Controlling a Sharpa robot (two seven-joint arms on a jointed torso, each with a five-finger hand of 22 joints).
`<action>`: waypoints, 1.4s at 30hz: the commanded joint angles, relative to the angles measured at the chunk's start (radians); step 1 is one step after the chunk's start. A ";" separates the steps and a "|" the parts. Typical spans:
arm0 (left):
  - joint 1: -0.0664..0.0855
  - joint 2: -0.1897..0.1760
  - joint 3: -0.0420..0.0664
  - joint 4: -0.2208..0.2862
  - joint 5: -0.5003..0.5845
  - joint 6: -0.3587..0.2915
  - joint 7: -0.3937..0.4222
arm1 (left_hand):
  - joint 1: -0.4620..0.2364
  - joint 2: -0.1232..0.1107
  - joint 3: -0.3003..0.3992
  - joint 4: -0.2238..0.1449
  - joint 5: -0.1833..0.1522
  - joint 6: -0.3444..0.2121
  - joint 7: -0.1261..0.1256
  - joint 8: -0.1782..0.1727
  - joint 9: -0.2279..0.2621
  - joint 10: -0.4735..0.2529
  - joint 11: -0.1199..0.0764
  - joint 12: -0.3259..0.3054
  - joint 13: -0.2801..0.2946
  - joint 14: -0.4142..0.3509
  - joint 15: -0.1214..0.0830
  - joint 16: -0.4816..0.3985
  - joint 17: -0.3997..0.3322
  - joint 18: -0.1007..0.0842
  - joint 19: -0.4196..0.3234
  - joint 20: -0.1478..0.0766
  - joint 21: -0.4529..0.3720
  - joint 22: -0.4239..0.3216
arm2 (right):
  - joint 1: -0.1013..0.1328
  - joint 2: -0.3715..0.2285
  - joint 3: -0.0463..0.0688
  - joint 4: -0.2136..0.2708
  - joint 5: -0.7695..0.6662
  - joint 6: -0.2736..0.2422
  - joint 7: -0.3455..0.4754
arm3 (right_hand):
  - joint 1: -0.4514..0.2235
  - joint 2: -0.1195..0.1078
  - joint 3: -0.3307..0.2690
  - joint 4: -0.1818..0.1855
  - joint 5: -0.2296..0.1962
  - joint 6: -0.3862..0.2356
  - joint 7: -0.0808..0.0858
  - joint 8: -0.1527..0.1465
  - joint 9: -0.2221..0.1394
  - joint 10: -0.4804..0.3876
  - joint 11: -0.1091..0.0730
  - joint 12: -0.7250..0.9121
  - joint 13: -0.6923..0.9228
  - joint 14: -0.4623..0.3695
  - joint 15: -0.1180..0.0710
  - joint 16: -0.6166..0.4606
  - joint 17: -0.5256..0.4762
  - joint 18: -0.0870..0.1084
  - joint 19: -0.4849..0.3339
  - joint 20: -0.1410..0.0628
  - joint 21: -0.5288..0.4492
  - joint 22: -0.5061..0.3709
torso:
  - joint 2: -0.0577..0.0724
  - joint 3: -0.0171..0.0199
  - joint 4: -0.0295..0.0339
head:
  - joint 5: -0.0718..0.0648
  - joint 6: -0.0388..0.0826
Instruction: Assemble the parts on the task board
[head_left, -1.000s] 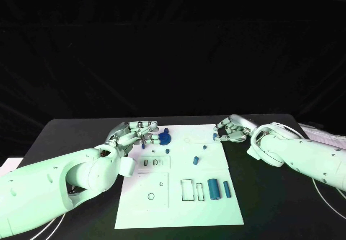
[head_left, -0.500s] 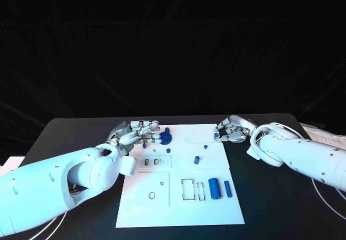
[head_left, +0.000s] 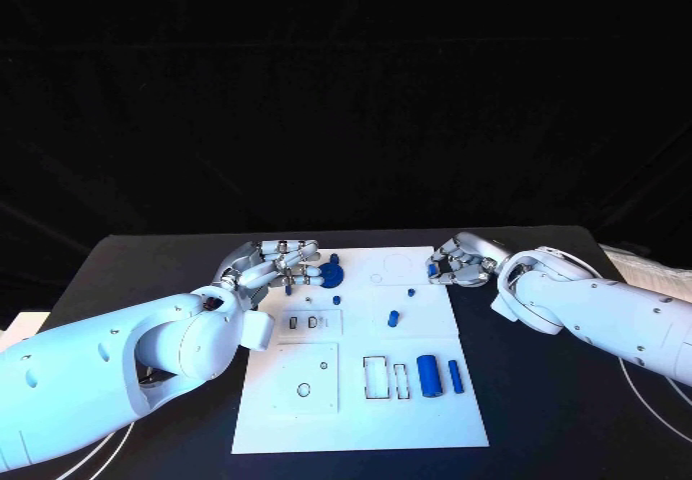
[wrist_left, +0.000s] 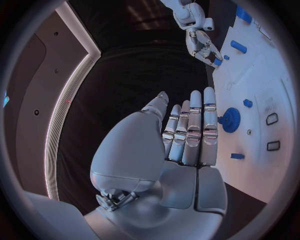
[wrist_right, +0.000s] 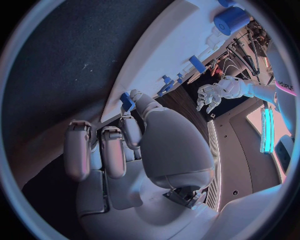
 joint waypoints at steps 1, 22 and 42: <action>0.000 0.001 0.001 0.001 0.001 0.017 0.006 | 0.002 -0.001 0.005 0.000 -0.001 0.002 0.001 -0.005 -0.001 0.000 -0.002 -0.005 -0.002 0.004 -0.001 -0.007 0.001 0.018 0.002 0.000 0.002 0.002 | -0.002 0.002 -0.001 -0.002 -0.012 0.017 -0.009 | -0.001 0.011 0.008 -0.001 -0.005 0.009 -0.001 0.005 0.001 0.008 -0.003 0.004 -0.001 0.088 -0.004 0.005 0.203 -0.015 0.006 -0.003 0.004 0.001 | 0.000 0.0002 0.0002 | 0.000 0.000; 0.001 0.000 0.001 -0.004 0.000 0.018 -0.008 | 0.006 -0.004 0.013 -0.008 -0.002 0.001 0.001 -0.007 -0.001 -0.001 -0.002 -0.006 -0.002 0.004 -0.001 -0.010 0.004 0.018 0.001 0.000 0.004 0.003 | -0.002 -0.002 -0.001 0.014 -0.009 -0.074 -0.036 | 0.009 0.070 0.067 -0.032 -0.095 0.101 -0.040 0.053 0.023 0.032 -0.035 0.026 0.019 0.089 -0.032 0.007 0.207 -0.018 0.013 -0.029 0.010 0.014 | 0.000 0.0008 0.0011 | 0.003 -0.003; 0.001 0.002 0.000 -0.055 0.019 0.038 -0.004 | 0.006 -0.004 0.015 -0.010 -0.002 0.001 0.001 -0.007 -0.001 -0.001 -0.002 -0.006 -0.002 0.004 -0.001 -0.011 0.006 0.017 0.001 0.000 0.004 0.003 | 0.030 -0.001 0.002 0.311 -0.002 -0.085 -0.323 | -0.036 0.065 0.072 -0.024 -0.081 0.073 -0.033 0.038 0.020 0.016 -0.030 0.000 0.002 0.085 -0.028 -0.008 0.188 -0.016 0.009 -0.028 0.004 0.002 | -0.018 -0.0099 0.0097 | 0.005 -0.010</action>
